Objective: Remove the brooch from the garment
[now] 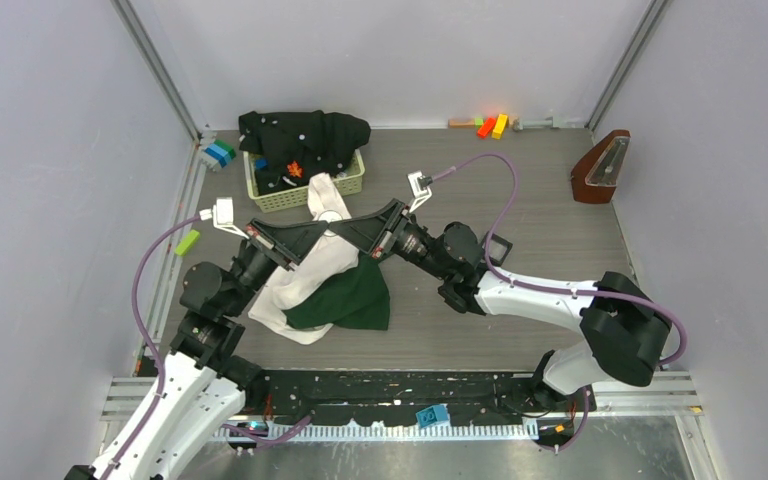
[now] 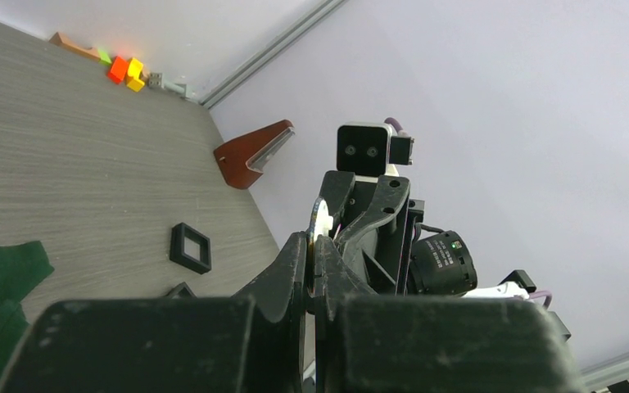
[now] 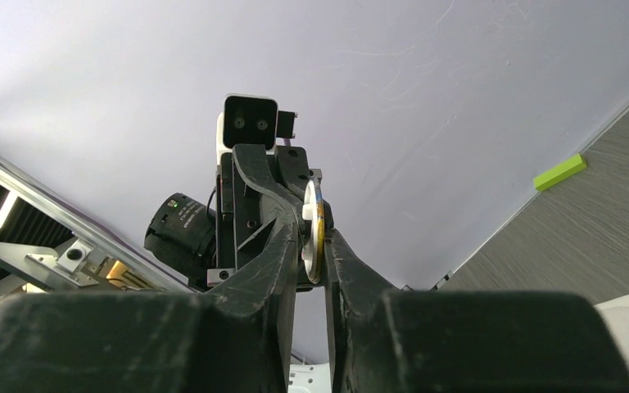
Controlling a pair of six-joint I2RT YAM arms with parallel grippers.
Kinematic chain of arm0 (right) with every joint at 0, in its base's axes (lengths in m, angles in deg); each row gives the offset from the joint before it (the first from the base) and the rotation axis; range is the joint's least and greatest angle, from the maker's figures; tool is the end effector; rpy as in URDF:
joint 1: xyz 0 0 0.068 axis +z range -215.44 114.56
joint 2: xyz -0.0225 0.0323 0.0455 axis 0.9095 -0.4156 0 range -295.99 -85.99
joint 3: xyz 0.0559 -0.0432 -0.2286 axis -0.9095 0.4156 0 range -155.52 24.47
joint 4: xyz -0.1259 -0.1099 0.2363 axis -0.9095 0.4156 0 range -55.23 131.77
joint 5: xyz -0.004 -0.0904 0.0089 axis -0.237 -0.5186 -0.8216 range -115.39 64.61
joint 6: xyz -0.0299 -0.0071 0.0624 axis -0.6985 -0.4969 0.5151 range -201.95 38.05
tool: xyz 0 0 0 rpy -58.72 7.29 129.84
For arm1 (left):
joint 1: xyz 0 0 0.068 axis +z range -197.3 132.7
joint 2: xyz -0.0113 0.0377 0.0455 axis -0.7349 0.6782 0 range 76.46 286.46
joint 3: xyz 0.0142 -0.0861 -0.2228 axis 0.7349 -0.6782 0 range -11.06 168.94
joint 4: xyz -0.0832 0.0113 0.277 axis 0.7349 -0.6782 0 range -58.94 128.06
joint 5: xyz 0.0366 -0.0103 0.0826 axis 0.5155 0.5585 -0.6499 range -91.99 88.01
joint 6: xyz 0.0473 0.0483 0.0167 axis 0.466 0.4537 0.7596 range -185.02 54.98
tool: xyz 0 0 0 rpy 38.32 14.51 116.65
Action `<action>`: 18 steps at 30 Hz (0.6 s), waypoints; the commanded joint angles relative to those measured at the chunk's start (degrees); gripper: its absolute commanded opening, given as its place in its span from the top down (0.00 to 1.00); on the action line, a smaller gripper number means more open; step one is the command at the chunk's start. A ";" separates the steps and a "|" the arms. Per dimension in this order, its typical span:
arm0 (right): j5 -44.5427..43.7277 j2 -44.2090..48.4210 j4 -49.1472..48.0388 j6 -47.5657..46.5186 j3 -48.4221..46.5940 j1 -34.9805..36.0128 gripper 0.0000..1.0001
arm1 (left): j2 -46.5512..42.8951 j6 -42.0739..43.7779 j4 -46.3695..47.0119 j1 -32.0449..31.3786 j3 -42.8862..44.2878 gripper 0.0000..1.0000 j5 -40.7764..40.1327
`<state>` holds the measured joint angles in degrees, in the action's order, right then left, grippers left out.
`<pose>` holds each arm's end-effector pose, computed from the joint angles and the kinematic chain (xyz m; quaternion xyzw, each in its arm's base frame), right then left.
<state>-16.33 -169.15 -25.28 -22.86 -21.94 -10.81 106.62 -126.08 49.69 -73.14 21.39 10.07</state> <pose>0.2058 0.3052 0.2763 -0.0446 0.5501 0.7210 0.4190 0.1924 -0.1064 0.3308 -0.1064 0.6091 -0.5857 0.5241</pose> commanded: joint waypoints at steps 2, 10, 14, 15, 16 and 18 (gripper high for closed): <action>-2.27 0.58 -0.77 -0.50 -1.52 0.39 0.80 | -0.06 1.95 3.78 0.01 1.16 1.00 2.84; -5.00 1.08 4.41 1.73 -2.45 0.39 0.94 | -0.90 8.92 9.23 -0.01 -1.12 1.00 5.80; -7.79 1.82 5.64 2.52 -1.55 0.39 0.96 | -1.58 10.51 10.99 0.00 -1.89 1.00 6.46; -8.46 1.98 5.95 2.59 -1.52 0.39 0.96 | -1.81 11.00 11.12 0.01 -2.08 1.00 6.43; -8.63 2.09 6.69 2.64 -1.45 0.39 0.96 | -2.17 11.56 11.12 0.01 -2.25 1.00 6.29; -10.36 2.15 7.16 2.70 -1.27 0.39 0.96 | -2.80 12.64 10.57 -0.04 -2.39 1.00 5.46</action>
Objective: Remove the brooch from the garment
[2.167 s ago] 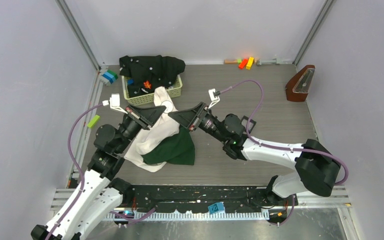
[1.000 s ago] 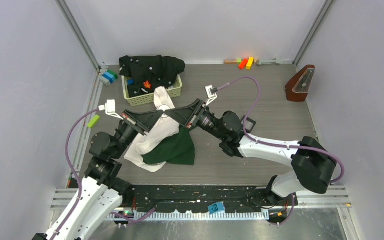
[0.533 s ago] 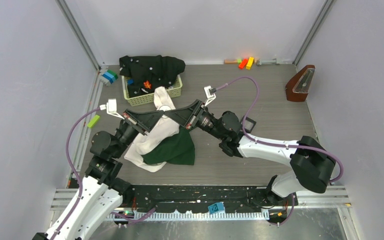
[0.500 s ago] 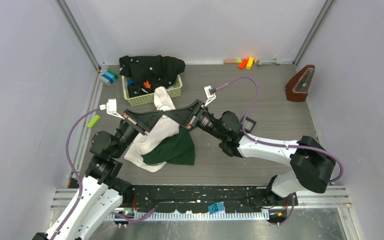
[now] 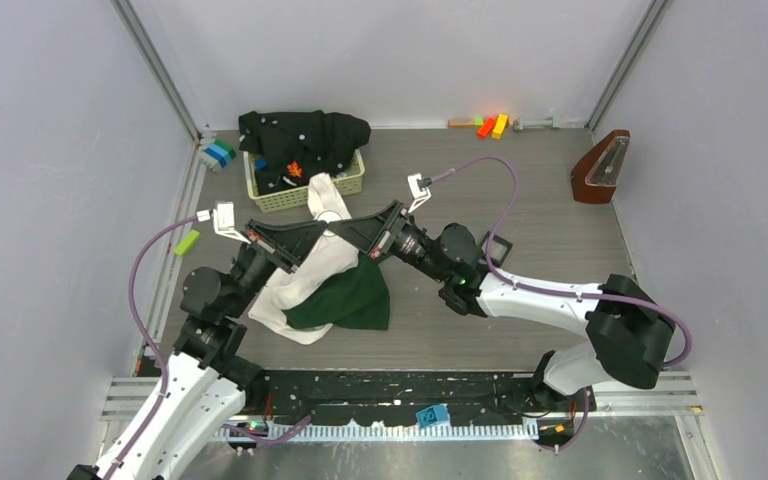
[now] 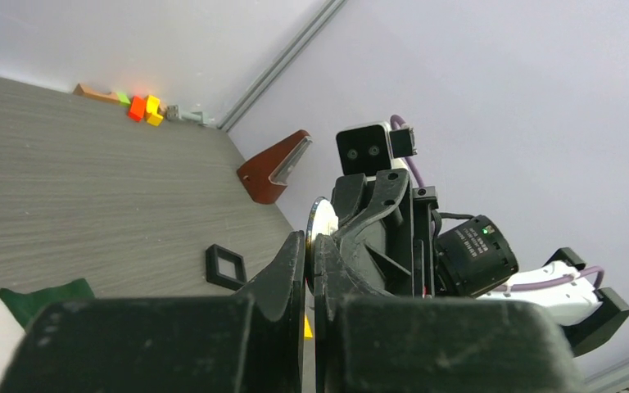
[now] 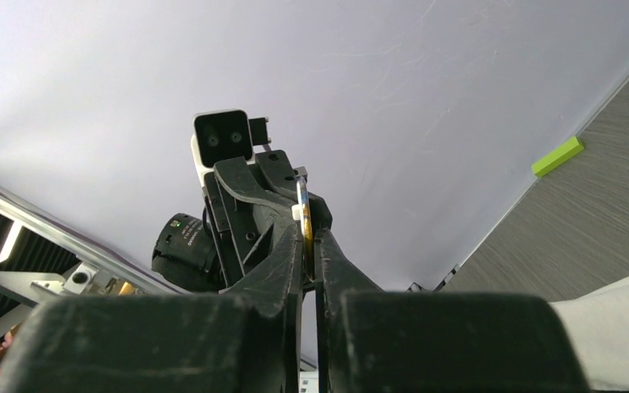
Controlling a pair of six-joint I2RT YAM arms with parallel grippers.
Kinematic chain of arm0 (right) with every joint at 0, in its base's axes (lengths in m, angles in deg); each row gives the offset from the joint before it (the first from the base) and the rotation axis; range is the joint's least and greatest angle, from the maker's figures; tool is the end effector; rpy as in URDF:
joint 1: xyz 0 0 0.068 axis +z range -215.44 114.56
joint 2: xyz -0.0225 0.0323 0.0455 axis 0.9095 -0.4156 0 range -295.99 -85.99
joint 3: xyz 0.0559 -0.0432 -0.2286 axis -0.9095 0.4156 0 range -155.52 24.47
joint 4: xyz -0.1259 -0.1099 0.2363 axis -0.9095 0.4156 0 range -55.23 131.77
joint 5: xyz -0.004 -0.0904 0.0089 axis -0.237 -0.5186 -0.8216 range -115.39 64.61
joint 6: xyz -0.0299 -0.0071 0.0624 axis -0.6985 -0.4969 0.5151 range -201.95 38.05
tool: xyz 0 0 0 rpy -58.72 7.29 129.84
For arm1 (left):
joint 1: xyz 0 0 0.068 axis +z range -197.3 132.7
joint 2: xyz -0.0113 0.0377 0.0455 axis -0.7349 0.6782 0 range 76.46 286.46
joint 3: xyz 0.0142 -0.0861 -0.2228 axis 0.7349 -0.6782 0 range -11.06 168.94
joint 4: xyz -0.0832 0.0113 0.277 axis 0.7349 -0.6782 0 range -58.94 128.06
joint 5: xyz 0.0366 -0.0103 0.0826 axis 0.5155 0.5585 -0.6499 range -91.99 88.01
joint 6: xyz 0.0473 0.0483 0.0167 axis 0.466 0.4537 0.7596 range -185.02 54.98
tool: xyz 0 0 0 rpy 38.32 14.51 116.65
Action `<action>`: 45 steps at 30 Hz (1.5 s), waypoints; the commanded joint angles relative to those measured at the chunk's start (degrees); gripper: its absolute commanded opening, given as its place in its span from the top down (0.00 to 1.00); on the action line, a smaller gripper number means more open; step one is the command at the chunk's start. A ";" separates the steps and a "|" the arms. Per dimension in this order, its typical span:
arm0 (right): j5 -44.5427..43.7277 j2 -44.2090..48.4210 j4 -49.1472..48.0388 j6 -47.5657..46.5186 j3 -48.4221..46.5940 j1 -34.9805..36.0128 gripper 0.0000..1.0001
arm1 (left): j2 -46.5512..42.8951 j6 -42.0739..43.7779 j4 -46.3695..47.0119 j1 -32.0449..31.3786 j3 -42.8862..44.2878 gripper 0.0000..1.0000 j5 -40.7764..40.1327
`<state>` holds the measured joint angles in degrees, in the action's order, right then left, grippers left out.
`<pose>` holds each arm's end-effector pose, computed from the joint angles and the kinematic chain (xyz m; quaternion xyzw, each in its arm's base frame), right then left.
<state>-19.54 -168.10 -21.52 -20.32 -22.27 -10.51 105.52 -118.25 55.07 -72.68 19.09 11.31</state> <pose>0.2073 0.3053 0.2771 -0.0089 0.5676 0.7150 0.4080 0.1894 -0.1044 0.3303 -0.0492 0.5885 -0.5620 0.5791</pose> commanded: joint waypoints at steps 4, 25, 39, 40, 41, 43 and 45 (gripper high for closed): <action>-9.74 0.57 3.86 0.62 -0.48 0.09 0.95 | -2.82 7.51 4.01 -0.48 0.11 1.00 3.46; -18.10 -1.78 10.71 1.65 -0.90 0.08 0.73 | -2.05 19.10 -2.42 -0.52 2.24 1.00 -0.05; -17.32 -0.45 5.80 0.71 2.68 -0.05 0.49 | -1.85 19.71 -7.00 -0.50 2.32 1.00 -5.23; -17.03 -0.18 4.32 0.35 3.89 -0.26 0.46 | -1.77 19.76 -7.62 -0.51 2.44 1.00 -5.34; -16.71 0.50 3.67 -0.06 4.53 -0.40 0.43 | -1.73 19.81 -8.10 -0.53 2.38 1.00 -5.38; -16.22 1.66 2.33 -0.35 6.80 -0.98 0.41 | -1.85 19.96 -8.48 -0.51 2.10 1.00 -5.47; -15.41 3.02 2.92 -0.63 8.09 -1.85 0.40 | -1.75 19.93 -8.18 -0.47 1.64 1.00 -5.37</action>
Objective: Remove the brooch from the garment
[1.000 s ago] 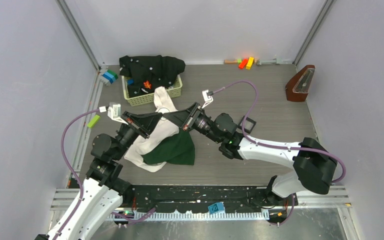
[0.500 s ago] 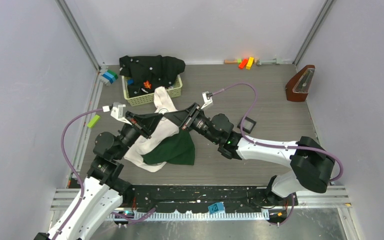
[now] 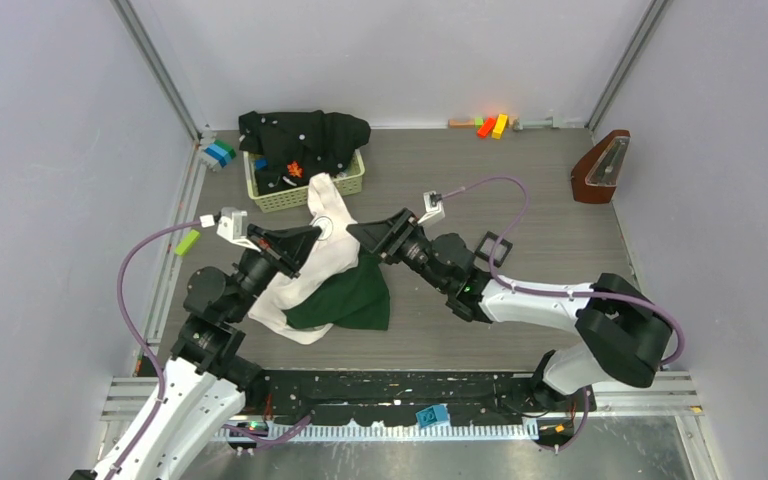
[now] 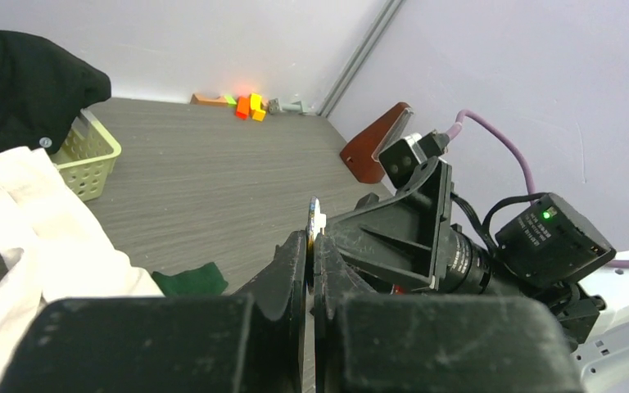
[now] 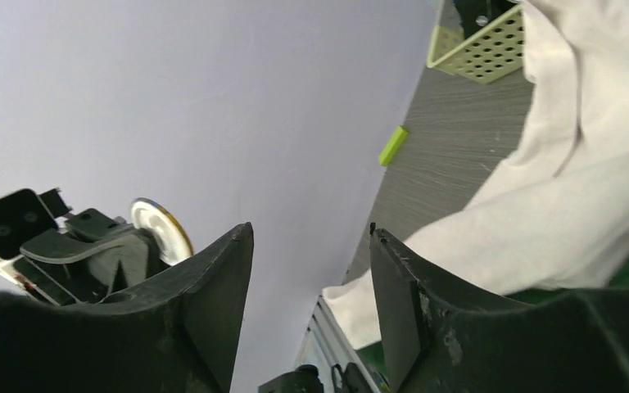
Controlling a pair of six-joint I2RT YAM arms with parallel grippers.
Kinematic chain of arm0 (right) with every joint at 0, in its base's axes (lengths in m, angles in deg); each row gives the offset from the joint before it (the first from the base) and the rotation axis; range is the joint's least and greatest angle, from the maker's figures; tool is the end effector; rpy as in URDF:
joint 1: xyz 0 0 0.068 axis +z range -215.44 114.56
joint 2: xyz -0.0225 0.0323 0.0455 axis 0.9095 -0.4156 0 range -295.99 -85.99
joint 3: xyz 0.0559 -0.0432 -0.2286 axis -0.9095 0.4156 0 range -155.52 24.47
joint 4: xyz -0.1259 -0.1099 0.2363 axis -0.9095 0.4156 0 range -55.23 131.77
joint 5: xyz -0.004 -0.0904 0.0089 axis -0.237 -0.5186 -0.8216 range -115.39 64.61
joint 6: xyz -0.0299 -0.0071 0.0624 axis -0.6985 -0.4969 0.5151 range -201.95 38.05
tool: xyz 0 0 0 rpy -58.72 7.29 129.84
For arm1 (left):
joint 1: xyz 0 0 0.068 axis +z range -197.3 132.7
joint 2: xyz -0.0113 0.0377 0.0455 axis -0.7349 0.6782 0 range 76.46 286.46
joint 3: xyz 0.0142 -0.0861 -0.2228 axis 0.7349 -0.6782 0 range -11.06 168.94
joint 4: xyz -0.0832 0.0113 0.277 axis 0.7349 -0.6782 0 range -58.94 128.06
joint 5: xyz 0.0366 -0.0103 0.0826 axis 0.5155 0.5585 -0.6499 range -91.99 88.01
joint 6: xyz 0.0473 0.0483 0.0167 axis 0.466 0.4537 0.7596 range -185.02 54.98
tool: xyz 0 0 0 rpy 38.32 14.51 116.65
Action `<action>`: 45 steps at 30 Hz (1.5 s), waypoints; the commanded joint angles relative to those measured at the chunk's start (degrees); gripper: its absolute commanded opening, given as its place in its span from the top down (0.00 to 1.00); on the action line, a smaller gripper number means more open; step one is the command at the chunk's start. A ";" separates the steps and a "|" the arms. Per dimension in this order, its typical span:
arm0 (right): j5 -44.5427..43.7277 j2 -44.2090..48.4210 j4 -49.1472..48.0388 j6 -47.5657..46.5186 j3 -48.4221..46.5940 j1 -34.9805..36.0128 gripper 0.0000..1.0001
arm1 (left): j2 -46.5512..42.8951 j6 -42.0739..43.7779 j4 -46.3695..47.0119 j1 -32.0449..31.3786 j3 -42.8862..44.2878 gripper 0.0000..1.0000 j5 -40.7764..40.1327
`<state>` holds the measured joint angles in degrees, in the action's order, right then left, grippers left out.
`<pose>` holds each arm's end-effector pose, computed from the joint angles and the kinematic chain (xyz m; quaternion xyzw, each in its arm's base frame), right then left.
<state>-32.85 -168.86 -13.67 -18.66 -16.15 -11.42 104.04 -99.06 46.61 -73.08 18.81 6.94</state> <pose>0.2201 0.2907 0.2148 0.1021 0.6603 0.6117 0.4235 0.1911 -0.1022 0.3151 0.0142 0.6378 -0.4262 0.6413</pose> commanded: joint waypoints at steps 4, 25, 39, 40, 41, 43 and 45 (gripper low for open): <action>0.15 8.15 2.72 -3.51 3.46 -3.59 0.38 | 1.55 1.78 0.11 -0.12 2.25 1.00 1.47; -8.29 23.37 85.52 -28.05 -8.57 -18.97 0.00 | 30.33 26.99 -18.43 -19.90 15.67 1.00 -21.35; -16.02 11.69 102.76 10.87 -14.59 -20.63 0.00 | 54.49 39.01 -28.41 -33.81 28.56 1.00 -47.26; -16.19 11.29 102.89 12.07 -14.67 -20.65 0.00 | 55.71 38.97 -28.84 -34.03 28.65 1.00 -48.79; -16.49 10.72 102.82 14.28 -14.66 -20.63 0.00 | 57.07 38.98 -29.12 -34.29 28.71 1.00 -50.39; -16.48 9.94 101.59 16.32 -14.52 -20.67 0.00 | 59.67 38.40 -30.04 -34.89 29.30 1.00 -53.29; -16.62 8.65 101.30 18.28 -14.86 -20.66 0.00 | 61.76 37.15 -31.88 -35.43 30.98 1.00 -54.33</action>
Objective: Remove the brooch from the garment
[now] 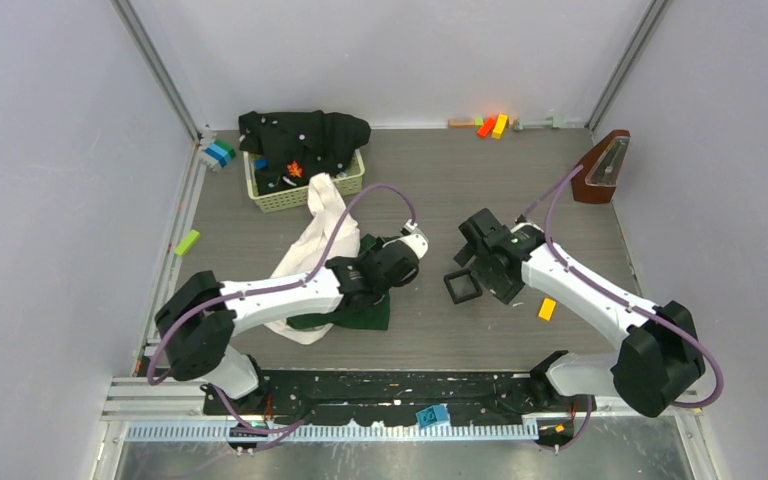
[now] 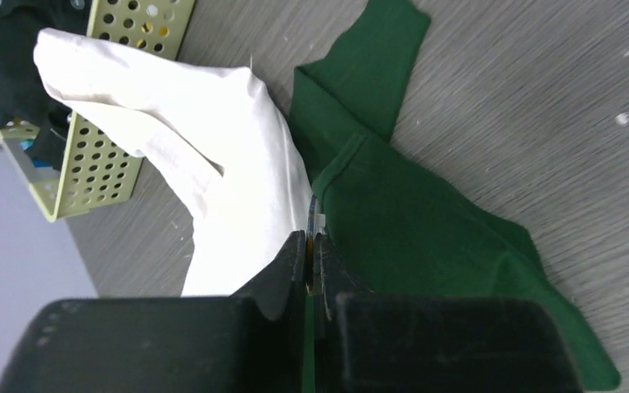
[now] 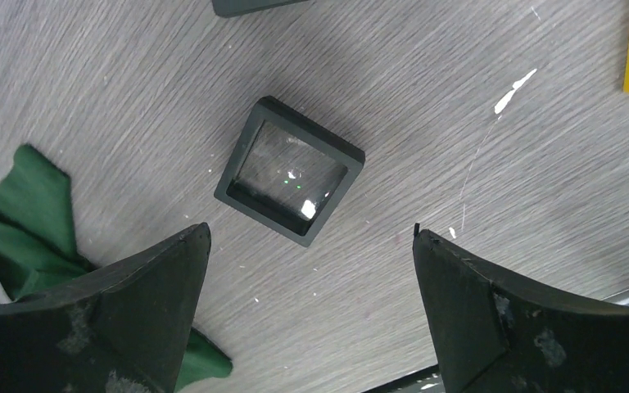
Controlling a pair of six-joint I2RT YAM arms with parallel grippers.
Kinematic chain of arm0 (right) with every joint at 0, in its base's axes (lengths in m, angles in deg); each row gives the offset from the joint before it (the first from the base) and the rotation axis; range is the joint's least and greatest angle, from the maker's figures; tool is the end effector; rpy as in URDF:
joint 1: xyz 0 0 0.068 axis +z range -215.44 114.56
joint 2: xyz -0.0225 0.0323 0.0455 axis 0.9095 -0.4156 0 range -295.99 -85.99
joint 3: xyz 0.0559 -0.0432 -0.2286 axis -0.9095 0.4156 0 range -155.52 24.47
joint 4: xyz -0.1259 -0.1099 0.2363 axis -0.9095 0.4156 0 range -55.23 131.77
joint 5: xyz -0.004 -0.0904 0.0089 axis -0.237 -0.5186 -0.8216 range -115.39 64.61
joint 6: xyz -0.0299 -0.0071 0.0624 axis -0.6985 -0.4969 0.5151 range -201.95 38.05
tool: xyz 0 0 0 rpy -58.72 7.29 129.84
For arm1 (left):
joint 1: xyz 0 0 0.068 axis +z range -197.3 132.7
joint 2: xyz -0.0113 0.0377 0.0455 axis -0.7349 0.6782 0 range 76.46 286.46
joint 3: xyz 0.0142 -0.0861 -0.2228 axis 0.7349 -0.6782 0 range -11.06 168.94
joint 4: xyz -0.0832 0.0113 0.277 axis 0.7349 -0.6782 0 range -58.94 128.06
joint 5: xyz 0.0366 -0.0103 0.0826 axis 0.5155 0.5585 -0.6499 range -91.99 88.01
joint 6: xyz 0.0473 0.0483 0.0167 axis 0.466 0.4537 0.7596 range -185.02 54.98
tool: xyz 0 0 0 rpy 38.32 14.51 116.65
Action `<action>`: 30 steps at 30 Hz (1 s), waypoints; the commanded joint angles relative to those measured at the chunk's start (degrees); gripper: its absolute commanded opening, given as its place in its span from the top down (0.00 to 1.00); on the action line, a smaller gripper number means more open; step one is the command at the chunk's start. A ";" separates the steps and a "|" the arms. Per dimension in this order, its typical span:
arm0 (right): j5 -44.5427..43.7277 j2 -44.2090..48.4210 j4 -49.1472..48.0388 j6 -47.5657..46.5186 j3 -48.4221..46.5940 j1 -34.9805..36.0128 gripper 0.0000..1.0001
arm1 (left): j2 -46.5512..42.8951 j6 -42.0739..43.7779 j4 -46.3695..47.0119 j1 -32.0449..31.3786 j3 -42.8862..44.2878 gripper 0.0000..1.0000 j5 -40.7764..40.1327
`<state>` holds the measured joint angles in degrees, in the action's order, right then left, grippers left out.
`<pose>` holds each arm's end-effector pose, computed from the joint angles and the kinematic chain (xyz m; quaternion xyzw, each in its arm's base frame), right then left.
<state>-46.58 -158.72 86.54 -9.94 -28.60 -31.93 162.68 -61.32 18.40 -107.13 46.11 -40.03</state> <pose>0.2375 0.1327 0.1764 0.3478 0.9060 0.0165 0.2405 0.2073 -0.2873 0.1722 0.3681 0.8127 0.1122 0.4376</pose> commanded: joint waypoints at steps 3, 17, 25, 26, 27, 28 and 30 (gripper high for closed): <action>-2.34 -4.53 1.08 11.98 -3.61 -0.22 0.00 | 4.25 -2.49 -4.32 -1.79 4.36 1.00 -8.34; -0.85 -16.61 -0.44 16.36 -7.00 -0.62 0.00 | -13.78 -5.79 6.68 -1.94 -8.64 1.00 -1.68; 0.84 -19.46 -4.65 18.20 -4.74 -1.00 0.02 | -18.35 -5.22 9.87 -2.04 -11.37 1.00 -0.19; 1.05 -19.73 -4.94 18.35 -4.46 -1.00 0.03 | -18.21 -5.20 9.70 -1.98 -11.19 1.00 -0.19; 1.15 -19.93 -5.11 18.46 -4.21 -1.00 0.03 | -18.06 -5.20 9.49 -2.01 -11.01 1.00 -0.26; 1.52 -20.05 -5.50 18.53 -3.72 -1.00 0.04 | -17.88 -5.19 9.39 -1.98 -10.96 1.00 -0.28; 2.12 -20.34 -5.91 18.69 -3.05 -1.00 0.04 | -17.76 -5.11 9.29 -2.02 -10.94 1.00 -0.28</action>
<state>-44.79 -178.07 82.87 6.30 -33.22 -32.69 145.11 -66.26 24.62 -108.81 35.16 -40.40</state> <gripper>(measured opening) 0.966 0.026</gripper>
